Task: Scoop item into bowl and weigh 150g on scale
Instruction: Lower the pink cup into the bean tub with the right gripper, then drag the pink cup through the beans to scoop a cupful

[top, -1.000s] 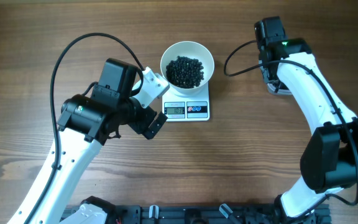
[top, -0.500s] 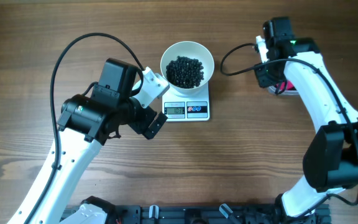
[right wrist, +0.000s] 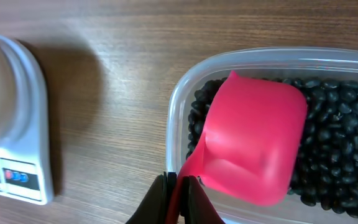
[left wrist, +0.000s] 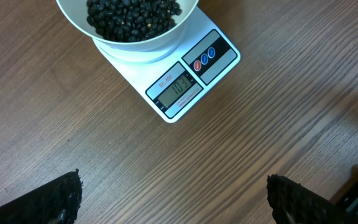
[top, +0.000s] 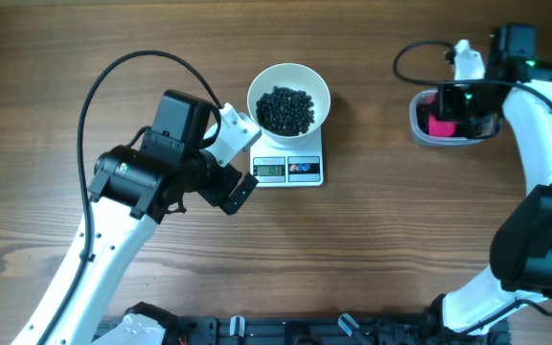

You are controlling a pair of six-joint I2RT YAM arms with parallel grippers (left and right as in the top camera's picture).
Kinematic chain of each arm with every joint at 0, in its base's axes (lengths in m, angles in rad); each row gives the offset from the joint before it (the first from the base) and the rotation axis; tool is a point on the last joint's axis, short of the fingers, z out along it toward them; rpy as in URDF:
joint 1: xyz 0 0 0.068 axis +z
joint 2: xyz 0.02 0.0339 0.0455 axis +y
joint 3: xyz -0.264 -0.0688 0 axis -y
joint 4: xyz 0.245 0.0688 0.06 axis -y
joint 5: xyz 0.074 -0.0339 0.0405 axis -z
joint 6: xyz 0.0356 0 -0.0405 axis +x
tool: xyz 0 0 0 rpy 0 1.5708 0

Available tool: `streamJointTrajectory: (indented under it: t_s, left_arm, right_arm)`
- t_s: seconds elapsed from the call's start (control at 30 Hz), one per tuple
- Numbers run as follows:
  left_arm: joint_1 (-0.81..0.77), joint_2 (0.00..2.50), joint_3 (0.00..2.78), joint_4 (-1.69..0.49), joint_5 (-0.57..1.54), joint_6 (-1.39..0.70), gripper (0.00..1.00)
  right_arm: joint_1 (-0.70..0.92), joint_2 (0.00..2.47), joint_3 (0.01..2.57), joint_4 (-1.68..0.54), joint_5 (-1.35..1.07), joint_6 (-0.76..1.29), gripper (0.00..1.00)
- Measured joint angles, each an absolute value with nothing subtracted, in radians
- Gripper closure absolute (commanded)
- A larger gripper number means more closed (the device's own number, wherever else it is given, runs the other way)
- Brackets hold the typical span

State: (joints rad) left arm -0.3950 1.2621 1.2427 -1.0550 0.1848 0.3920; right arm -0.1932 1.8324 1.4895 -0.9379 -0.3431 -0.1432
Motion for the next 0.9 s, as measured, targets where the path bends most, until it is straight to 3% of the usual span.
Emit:
streamJointTrajectory:
  t_s: [0.3, 0.63, 0.9]
  left_arm:
    - [-0.395, 1.262, 1.243, -1.055, 0.185, 0.392, 0.00]
    - [-0.395, 1.262, 1.243, -1.055, 0.185, 0.392, 0.00]
    - [-0.395, 1.262, 1.243, -1.055, 0.185, 0.392, 0.00]
  right_arm:
    - [-0.284, 1.833, 1.489, -0.953, -0.464, -0.243, 0.96]
    - [-0.285, 1.847, 1.489, -1.010, -0.487, -0.574, 0.96]
    - [-0.293, 1.855, 1.489, -1.018, -0.551, -0.475, 0.96]
